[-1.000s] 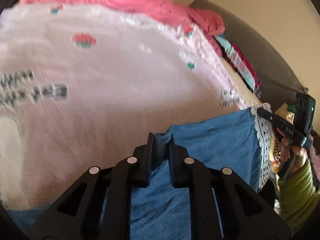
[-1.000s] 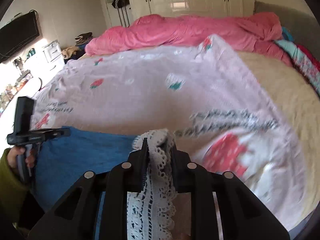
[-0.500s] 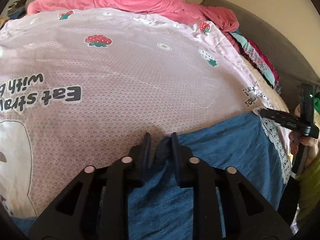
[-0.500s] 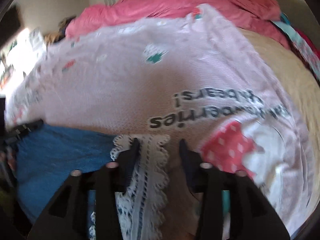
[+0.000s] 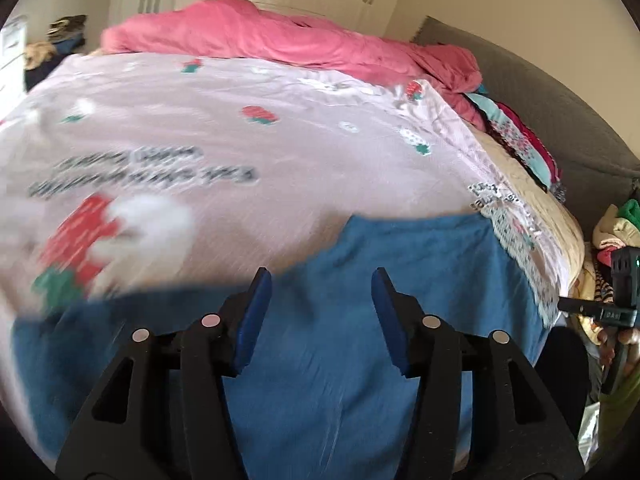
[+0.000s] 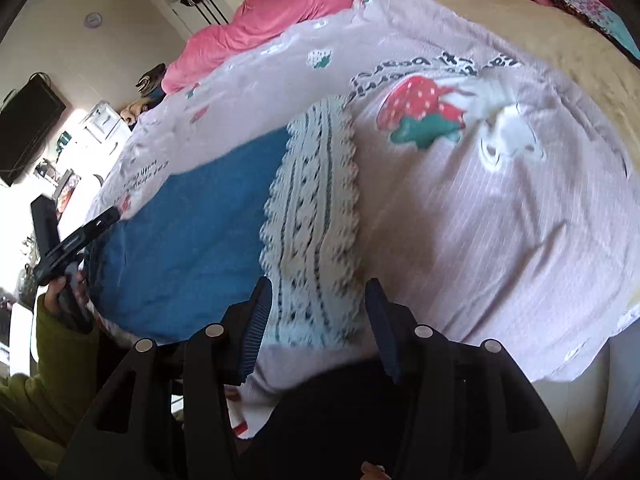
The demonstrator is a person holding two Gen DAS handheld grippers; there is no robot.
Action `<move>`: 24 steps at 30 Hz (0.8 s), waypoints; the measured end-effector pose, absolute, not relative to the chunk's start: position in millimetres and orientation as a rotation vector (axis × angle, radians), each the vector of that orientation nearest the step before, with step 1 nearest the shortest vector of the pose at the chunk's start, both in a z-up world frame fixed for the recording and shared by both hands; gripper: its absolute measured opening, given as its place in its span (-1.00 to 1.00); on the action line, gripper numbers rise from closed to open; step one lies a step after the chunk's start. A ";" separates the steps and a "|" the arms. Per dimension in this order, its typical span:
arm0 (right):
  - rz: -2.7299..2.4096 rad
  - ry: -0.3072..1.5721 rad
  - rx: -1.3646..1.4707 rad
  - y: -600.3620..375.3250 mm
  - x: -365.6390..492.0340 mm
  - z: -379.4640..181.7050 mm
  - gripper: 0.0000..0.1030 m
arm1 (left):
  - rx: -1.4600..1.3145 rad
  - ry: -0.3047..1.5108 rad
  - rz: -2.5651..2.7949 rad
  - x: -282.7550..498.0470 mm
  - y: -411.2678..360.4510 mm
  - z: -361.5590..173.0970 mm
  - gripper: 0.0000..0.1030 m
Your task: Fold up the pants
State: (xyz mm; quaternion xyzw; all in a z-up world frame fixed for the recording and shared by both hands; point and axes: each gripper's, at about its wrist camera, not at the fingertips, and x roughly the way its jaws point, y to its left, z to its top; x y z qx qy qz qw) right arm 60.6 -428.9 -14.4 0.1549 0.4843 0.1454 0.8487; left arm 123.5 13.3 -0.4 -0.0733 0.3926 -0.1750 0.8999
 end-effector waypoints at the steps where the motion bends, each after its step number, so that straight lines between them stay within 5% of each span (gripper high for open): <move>1: 0.311 1.024 0.321 -425.6 59.5 -15.0 -0.07 | -0.152 0.817 -0.347 114.5 19.4 -2.0 -0.10; 18: 0.327 1.120 0.362 -416.6 75.2 -43.1 -0.17 | -0.179 0.864 -0.179 93.8 64.6 -22.5 -0.14; 24: 0.290 1.114 0.066 -388.1 59.6 -31.1 -0.57 | -0.206 0.861 -0.178 94.1 75.6 -23.2 -0.30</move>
